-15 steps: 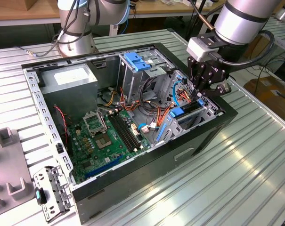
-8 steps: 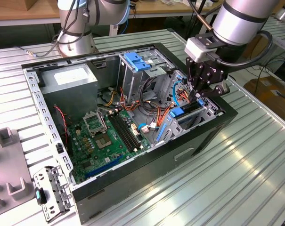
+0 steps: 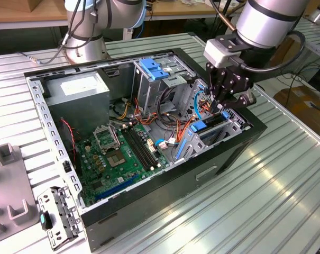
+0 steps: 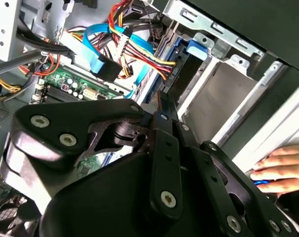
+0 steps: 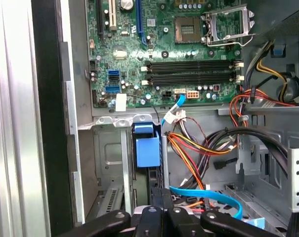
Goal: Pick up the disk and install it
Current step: 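Insert the second disk wire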
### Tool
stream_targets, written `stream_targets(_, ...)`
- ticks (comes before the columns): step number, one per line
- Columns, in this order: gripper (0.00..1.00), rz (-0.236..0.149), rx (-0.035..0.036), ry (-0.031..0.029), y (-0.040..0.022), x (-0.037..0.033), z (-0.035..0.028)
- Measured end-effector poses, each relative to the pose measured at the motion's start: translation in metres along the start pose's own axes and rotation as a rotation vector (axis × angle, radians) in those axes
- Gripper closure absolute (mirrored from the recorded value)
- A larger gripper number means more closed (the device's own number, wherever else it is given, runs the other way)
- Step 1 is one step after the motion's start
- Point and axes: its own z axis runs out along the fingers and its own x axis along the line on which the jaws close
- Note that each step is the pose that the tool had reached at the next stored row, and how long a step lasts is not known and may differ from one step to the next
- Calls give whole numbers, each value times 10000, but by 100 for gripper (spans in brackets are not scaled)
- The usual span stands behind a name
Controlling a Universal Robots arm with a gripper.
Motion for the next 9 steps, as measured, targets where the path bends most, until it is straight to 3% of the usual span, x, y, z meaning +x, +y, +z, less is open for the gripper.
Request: stream_targets(9,89,0,-3,-1,-12,-17,-332)
